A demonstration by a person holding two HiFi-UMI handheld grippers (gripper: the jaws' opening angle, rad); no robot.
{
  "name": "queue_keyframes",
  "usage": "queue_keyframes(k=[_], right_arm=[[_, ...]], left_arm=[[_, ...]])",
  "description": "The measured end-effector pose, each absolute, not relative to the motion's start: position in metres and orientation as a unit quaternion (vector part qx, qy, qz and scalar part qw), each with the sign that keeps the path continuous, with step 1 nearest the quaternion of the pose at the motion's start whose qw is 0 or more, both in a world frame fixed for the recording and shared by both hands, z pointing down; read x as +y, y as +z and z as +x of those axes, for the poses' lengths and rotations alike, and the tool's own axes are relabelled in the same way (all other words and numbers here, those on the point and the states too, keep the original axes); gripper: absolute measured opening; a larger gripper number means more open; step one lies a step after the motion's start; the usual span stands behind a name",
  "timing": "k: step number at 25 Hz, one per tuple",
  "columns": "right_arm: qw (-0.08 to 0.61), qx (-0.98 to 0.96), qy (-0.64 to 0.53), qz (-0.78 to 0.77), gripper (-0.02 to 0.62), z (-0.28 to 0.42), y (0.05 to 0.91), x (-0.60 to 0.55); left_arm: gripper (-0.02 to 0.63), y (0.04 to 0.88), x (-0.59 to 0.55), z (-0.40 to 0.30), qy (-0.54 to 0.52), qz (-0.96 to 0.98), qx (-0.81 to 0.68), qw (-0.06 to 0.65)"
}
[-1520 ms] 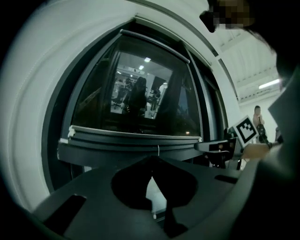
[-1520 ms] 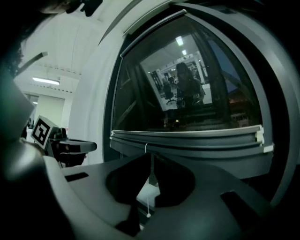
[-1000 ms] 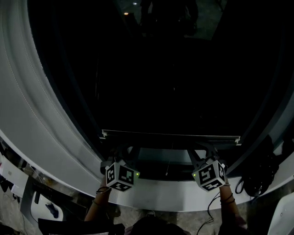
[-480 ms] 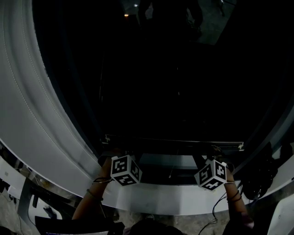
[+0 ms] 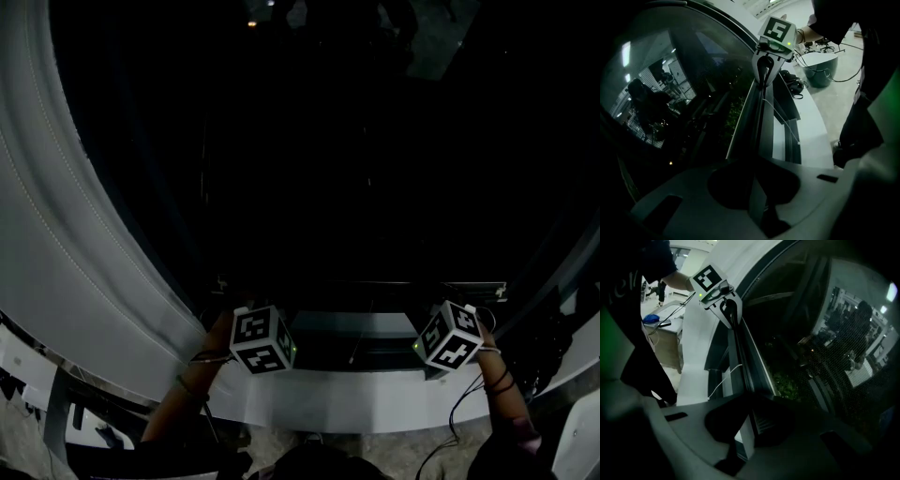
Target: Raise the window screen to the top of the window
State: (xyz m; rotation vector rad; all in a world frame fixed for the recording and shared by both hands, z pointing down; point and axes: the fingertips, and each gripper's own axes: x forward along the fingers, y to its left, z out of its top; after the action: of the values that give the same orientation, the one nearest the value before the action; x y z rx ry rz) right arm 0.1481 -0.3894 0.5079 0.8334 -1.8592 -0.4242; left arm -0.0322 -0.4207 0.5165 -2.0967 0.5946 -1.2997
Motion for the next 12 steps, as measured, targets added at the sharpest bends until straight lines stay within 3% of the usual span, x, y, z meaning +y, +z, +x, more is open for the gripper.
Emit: queue_keyframes(k=[6,12], right_arm=[[0.566,-0.741,-0.185,0.31,0.028,0.1507,0.5105,-0.3895],[0.526,-0.764,-0.157,0.338,0.028,0.1477,0.5087,-0.3896]], left_arm=[[0.044,0.5209,-0.4211,-0.0315,-0.545,-0.752,0.189,0.318],[0.021,0.5222,-0.4238,-0.0346,-0.523,-0.749,0.236,0.33]])
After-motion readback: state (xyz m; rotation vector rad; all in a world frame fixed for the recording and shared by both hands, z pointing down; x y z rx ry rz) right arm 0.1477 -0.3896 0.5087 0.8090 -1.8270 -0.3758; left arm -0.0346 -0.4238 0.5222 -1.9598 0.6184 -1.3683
